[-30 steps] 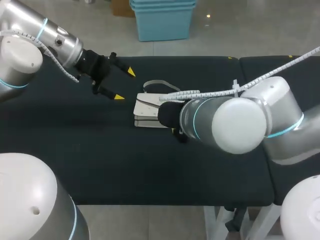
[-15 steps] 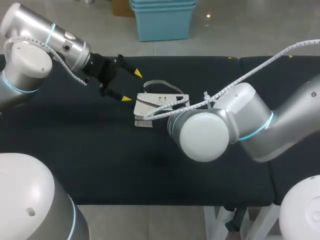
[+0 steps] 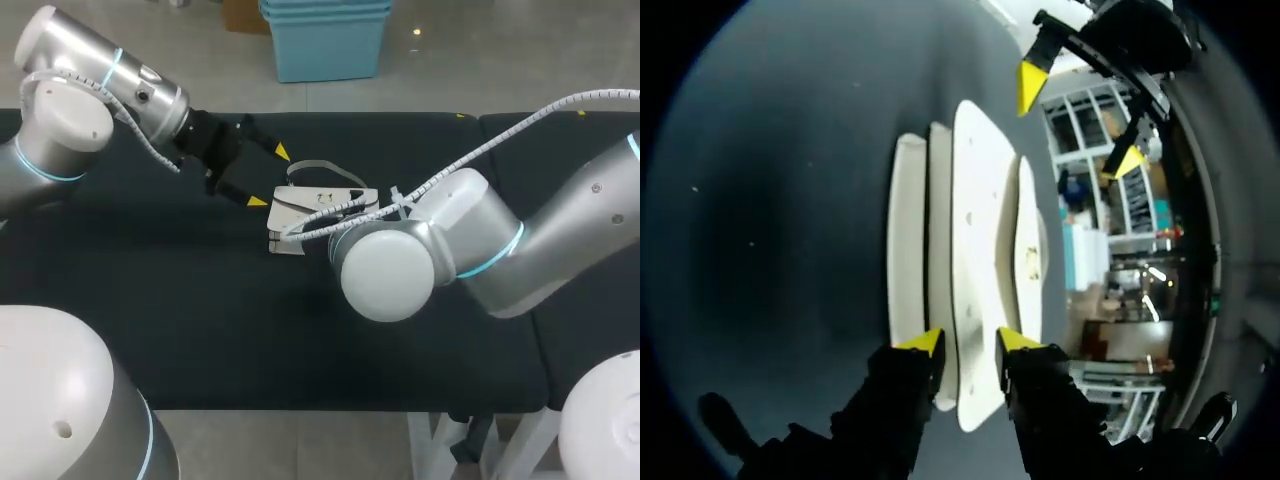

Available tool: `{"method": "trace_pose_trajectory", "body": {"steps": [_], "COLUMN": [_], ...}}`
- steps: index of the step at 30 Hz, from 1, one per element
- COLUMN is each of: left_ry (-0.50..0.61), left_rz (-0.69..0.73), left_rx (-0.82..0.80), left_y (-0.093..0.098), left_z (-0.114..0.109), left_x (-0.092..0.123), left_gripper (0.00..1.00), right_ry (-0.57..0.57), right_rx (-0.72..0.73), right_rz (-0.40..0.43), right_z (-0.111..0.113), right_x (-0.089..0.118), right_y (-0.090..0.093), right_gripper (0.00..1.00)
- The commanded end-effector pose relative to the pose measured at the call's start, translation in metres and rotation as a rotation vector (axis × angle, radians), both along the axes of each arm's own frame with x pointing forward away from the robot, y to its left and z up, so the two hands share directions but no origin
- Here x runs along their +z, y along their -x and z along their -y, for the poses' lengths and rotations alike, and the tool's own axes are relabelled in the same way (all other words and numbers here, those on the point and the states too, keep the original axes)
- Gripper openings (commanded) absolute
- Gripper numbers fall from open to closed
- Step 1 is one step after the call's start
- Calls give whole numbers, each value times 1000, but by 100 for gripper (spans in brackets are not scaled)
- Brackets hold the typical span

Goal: Pick up the bag, open it, inspect its contents, close it, and place it on the opposite side

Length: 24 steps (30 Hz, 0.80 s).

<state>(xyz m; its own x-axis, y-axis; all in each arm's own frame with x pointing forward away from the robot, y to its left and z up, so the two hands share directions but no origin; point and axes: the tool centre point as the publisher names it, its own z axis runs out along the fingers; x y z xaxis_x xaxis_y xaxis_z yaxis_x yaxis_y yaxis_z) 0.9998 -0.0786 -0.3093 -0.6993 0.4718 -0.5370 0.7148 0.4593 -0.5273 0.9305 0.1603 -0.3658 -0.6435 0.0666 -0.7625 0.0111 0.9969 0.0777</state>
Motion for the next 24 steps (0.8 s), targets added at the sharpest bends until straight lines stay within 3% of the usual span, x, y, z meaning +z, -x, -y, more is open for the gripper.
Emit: {"method": "trace_pose_trajectory", "body": {"steps": [1,5,8,10,24], "left_ry": [-3,-4,-2,-1,30], "left_rz": [-7,-10,-11,-10,35], "left_rx": [-16,-23,-26,-29,-48], "left_y": [-4,-5,-5,-5,-1], "left_z": [4,8,11,13,21], "left_x": [-3,-4,-4,-4,-13], "left_gripper": [100,100,100,100,100], "right_ry": [-8,-7,-9,-11,-3], "right_rx": [-15,-32,-37,-37,-52], "right_rz": [173,174,177,182,200], "right_z": [15,23,25,24,21], "right_x": [-3,-4,-4,-4,-17], "right_y": [5,3,1,1,7], "right_gripper": [33,31,24,0,0]}}
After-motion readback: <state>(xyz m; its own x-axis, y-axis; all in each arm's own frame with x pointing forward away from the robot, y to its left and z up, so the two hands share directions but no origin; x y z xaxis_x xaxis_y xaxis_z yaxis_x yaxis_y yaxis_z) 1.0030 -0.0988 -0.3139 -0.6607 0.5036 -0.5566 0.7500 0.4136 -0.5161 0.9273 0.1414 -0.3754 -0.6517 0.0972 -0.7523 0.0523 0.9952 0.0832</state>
